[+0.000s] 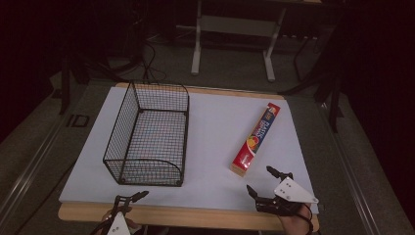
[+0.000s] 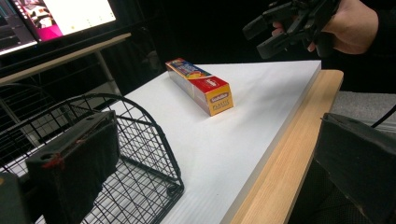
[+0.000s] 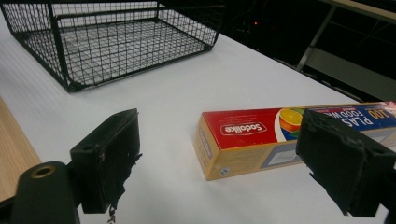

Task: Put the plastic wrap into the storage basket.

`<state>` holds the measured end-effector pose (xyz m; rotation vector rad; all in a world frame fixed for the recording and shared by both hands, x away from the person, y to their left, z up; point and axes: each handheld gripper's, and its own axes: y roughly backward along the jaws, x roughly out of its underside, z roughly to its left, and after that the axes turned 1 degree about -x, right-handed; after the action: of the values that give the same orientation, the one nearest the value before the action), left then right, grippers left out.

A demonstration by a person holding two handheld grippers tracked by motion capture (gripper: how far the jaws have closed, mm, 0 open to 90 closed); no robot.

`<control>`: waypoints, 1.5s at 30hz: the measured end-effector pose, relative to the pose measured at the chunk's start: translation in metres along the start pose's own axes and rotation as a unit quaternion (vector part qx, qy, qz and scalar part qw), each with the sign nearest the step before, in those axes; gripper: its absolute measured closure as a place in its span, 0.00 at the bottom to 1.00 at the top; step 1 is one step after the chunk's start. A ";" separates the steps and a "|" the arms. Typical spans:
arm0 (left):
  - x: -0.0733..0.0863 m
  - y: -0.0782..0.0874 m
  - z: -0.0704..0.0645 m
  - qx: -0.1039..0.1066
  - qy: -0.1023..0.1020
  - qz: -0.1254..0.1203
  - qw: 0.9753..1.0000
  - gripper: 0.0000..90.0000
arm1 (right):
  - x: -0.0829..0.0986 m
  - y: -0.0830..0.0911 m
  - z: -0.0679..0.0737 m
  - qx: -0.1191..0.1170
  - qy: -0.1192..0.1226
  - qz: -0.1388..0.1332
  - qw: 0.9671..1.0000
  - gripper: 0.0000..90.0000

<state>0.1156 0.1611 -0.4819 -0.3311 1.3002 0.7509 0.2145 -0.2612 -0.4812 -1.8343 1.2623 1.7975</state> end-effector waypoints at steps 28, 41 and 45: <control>-0.001 -0.002 -0.005 0.003 0.000 0.001 1.000 0.01 | -0.035 -0.022 -0.007 0.015 -0.007 0.051 0.999 0.14; -0.001 -0.002 -0.005 0.002 -0.001 0.002 1.000 0.01 | -0.059 -0.059 -0.030 0.087 -0.032 0.067 0.993 0.12; -0.001 -0.002 -0.005 0.002 -0.002 0.003 1.000 0.01 | -0.069 -0.069 -0.040 0.106 -0.064 0.080 0.989 0.12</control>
<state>0.1128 0.1561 -0.4825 -0.3214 1.2992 0.7532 0.3017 -0.2242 -0.4363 -1.5186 1.5226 1.7511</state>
